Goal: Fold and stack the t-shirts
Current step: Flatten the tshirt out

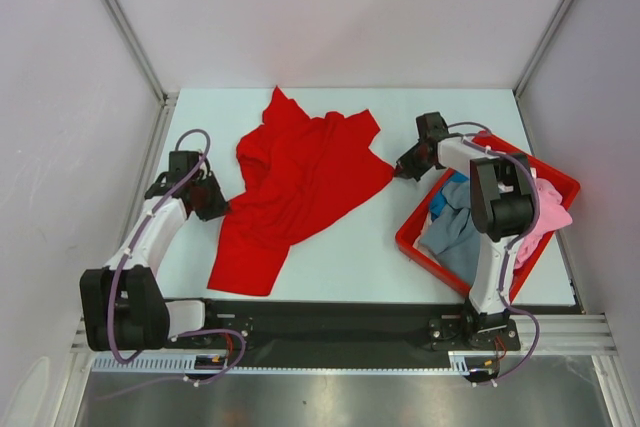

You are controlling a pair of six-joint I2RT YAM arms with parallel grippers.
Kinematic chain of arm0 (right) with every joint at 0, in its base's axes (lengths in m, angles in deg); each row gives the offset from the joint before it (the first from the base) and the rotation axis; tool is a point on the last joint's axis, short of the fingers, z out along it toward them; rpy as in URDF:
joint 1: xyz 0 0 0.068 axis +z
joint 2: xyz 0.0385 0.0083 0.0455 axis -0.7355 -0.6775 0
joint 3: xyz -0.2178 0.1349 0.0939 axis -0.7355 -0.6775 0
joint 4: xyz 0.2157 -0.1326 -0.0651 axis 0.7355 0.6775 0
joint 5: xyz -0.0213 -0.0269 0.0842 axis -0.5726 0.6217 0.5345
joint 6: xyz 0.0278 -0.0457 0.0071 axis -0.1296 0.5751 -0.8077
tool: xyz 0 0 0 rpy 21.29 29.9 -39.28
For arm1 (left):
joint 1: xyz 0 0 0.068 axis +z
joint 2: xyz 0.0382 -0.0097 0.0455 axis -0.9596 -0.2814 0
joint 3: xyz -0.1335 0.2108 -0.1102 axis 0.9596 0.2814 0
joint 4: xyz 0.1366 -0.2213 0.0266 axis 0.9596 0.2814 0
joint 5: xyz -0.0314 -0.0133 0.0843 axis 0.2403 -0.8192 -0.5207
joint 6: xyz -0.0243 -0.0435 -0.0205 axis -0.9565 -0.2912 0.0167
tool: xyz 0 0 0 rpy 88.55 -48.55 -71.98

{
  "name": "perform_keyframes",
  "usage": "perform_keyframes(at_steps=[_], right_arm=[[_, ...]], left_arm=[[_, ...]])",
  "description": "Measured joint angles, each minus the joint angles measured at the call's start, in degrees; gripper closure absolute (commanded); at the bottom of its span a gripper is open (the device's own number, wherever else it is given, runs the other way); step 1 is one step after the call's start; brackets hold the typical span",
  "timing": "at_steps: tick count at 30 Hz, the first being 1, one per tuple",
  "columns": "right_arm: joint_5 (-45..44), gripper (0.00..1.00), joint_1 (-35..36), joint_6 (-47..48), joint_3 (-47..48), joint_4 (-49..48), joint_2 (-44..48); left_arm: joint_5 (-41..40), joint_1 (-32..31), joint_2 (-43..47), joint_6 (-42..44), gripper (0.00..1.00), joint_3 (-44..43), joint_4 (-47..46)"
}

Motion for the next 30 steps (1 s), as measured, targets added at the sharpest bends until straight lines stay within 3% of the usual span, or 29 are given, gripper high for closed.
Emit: perform_keyframes(at_steps=[8,15,16,18,19,20,23,30], right_arm=[[-5.8,1.00,-2.9,11.6,6.3,5.4,-0.6],[-7.7,1.00,-2.4,21.0,7.6,7.4,0.3],[-7.7,1.00,-2.1,21.9,7.8,7.4,0.3],[-7.7,1.00,-1.4,23.5,8.5,7.6,0.3],[-7.6,1.00,-1.2,24.1,9.0,7.8,0.3],[-7.6,1.00,-1.0,24.7,9.5,8.0,0.3],[-7.5,1.00,-0.8,25.8,10.6,7.9,0.3],[-5.8,1.00,-0.5,26.0,10.6,8.5,0.3]], left_arm=[[1.1,5.6,-9.5,-2.4,1.00,-4.1,-3.9],[3.2,7.5,-31.3,-3.8,1.00,-22.9,-7.7],[3.5,7.5,-34.1,-3.9,0.76,-25.8,-8.0],[3.4,7.5,-38.0,-3.9,0.46,-30.0,-7.9],[2.8,7.5,-38.9,-3.7,0.25,-31.3,-7.5],[1.8,7.5,-39.0,-3.6,0.23,-31.5,-7.0],[-0.8,7.5,-34.5,-4.5,0.25,-28.5,-4.8],[-1.9,5.0,-8.8,-6.5,0.46,-7.1,-0.6]])
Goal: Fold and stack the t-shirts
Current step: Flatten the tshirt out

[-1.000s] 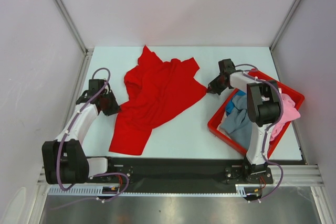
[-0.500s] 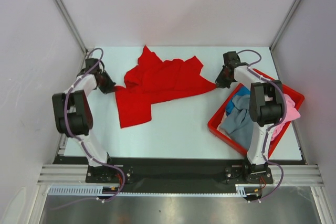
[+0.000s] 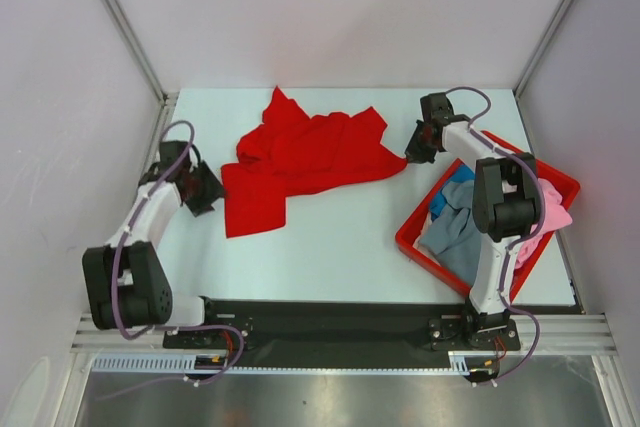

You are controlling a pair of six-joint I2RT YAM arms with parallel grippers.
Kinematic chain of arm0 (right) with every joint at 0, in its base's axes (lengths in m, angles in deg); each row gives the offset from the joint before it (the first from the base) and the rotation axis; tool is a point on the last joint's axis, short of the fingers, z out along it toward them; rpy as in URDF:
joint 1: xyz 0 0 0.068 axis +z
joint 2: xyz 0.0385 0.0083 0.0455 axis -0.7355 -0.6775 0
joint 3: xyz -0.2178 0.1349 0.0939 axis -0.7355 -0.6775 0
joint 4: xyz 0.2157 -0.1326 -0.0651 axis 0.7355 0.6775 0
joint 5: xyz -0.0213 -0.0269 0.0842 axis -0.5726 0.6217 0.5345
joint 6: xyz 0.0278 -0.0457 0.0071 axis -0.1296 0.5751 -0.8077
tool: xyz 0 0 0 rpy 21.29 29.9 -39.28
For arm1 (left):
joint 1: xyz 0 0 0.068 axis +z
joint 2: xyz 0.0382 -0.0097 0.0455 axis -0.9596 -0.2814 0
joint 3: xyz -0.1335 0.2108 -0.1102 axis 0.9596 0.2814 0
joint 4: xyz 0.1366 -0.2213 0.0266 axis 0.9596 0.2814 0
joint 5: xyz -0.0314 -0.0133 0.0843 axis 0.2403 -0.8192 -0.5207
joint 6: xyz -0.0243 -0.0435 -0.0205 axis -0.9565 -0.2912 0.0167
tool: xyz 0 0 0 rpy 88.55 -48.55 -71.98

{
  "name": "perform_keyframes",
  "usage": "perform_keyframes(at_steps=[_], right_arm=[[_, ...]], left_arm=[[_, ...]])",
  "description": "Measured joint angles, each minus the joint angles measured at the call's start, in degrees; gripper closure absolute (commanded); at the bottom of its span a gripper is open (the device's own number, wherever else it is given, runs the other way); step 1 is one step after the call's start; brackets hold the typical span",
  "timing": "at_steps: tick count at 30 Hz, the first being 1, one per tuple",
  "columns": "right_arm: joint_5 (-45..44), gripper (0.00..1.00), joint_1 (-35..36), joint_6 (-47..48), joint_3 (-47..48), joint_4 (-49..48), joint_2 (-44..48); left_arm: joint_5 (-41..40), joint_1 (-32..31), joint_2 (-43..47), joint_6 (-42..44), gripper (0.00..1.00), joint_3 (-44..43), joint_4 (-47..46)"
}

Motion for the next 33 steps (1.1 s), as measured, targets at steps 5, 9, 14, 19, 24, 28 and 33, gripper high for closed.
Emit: perform_keyframes(at_steps=[5,9,14,19,24,28,33], right_arm=[[0.9,1.00,0.0,0.0,0.0,0.5,0.0],[1.3,1.00,0.1,-0.2,0.0,0.6,0.0],[1.3,1.00,0.4,-0.3,0.0,0.8,0.2],[1.3,1.00,0.5,-0.4,-0.5,0.7,0.9],[1.3,1.00,0.6,-0.4,-1.4,0.8,1.5],[1.7,1.00,0.4,-0.5,-1.5,0.8,1.5],[1.8,1.00,0.2,-0.5,-1.6,0.8,1.5]], left_arm=[[0.9,-2.6,1.9,-3.1,0.48,10.2,1.2],[-0.3,-2.8,-1.1,-3.7,0.48,10.9,1.6],[-1.7,-3.5,-3.5,-5.0,0.50,10.8,0.9],[-3.7,-3.7,-4.1,-4.8,0.54,9.9,0.7],[-5.6,-3.7,-5.1,-4.4,0.50,7.4,0.5],[-6.8,-3.7,-5.1,-4.5,0.49,7.7,0.7],[-7.2,-3.7,-5.5,-4.3,0.55,7.3,0.5]])
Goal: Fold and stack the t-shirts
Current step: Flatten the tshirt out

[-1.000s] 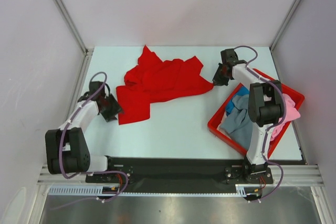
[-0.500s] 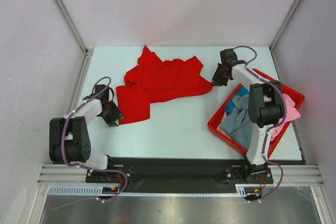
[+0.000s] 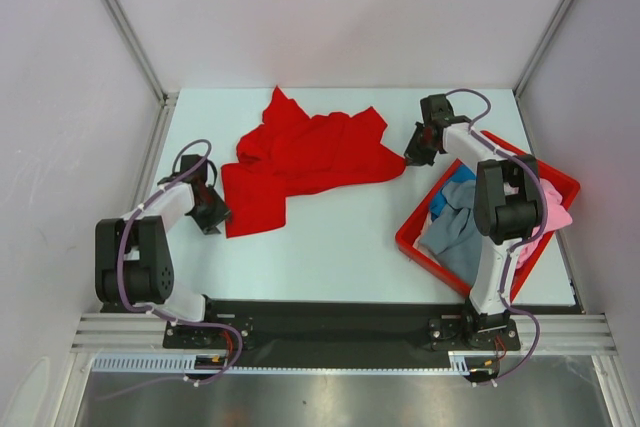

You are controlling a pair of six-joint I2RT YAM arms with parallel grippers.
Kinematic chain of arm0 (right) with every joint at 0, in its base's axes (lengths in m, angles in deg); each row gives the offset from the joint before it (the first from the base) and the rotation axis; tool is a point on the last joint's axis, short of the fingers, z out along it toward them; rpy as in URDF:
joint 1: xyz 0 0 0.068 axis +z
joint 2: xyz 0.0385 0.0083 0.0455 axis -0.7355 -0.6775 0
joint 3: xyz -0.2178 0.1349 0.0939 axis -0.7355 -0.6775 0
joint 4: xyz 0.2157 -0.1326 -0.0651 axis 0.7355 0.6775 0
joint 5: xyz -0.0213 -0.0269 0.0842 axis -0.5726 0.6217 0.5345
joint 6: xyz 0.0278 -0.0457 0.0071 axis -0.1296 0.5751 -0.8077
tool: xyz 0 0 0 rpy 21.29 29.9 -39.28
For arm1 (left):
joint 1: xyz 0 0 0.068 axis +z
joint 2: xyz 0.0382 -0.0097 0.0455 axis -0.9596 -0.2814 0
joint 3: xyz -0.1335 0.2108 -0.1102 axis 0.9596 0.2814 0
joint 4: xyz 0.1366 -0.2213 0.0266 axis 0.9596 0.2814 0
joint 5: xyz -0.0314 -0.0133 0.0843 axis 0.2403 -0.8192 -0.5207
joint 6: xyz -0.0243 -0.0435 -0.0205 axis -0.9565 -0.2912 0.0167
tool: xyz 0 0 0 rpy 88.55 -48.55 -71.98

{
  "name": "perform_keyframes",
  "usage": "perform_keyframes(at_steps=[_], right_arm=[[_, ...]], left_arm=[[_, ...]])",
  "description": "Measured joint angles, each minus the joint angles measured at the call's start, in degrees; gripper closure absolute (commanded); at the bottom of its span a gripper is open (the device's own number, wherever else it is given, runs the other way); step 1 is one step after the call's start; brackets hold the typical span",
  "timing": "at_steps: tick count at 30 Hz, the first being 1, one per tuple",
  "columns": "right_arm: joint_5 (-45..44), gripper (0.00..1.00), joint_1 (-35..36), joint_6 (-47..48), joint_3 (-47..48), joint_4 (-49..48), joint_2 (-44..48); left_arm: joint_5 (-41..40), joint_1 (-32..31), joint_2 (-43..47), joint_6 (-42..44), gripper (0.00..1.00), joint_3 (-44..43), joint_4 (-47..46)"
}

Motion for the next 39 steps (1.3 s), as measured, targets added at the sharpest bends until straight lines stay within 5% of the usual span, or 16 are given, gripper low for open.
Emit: perform_keyframes(at_steps=[19,28,32,39], right_arm=[[0.4,1.00,-0.2,0.0,-0.6,0.0,0.1],[0.4,1.00,-0.2,0.0,-1.4,0.0,0.9],[0.4,1.00,-0.2,0.0,-1.4,0.0,1.4],[0.5,1.00,0.0,0.0,-1.5,0.2,1.7]], left_arm=[[0.1,-0.1,-1.2,-0.1,0.61,1.0,-1.6],[0.8,-0.1,-2.9,0.2,0.80,0.2,-4.9],[1.8,-0.1,-3.0,0.3,1.00,0.7,-7.2],[2.2,-0.2,-1.6,0.8,1.00,1.4,-8.1]])
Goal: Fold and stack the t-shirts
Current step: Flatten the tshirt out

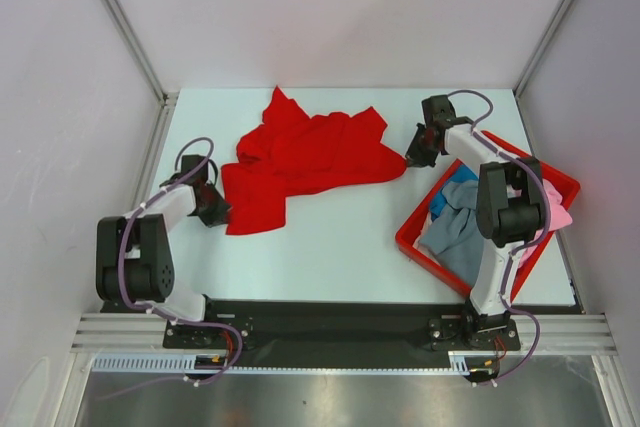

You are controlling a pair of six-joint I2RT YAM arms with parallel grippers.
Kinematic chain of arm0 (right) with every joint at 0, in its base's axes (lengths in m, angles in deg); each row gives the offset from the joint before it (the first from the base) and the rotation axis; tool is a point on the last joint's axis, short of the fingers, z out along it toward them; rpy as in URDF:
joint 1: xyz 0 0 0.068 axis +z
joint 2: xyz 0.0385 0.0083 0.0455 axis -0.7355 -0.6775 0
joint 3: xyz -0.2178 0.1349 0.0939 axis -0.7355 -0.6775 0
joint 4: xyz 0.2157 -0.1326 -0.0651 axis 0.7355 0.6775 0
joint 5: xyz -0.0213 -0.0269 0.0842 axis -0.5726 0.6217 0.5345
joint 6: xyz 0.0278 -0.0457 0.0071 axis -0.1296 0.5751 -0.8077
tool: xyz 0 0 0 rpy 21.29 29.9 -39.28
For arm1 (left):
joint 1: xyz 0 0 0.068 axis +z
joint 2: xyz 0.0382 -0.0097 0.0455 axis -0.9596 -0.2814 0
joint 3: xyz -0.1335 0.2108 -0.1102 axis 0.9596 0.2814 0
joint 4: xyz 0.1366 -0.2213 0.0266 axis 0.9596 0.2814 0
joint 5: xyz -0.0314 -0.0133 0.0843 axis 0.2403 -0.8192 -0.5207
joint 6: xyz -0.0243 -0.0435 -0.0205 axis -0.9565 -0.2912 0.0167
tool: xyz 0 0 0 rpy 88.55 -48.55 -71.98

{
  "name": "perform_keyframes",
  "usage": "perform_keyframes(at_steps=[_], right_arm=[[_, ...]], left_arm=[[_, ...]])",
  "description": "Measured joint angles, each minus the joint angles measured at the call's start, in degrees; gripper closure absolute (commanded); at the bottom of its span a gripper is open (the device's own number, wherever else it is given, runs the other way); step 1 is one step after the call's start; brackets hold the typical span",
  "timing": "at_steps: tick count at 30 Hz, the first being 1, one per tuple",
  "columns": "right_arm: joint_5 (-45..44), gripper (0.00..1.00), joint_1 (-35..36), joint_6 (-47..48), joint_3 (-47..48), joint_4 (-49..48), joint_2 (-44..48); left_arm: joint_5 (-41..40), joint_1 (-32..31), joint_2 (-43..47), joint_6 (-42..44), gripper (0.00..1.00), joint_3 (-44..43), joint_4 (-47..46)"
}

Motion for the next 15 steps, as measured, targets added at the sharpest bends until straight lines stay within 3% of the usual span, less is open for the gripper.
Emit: perform_keyframes(at_steps=[15], right_arm=[[-0.6,1.00,5.6,0.0,-0.1,3.0,10.4]], left_arm=[[2.0,-0.1,22.8,3.7,1.00,-9.6,-1.8]])
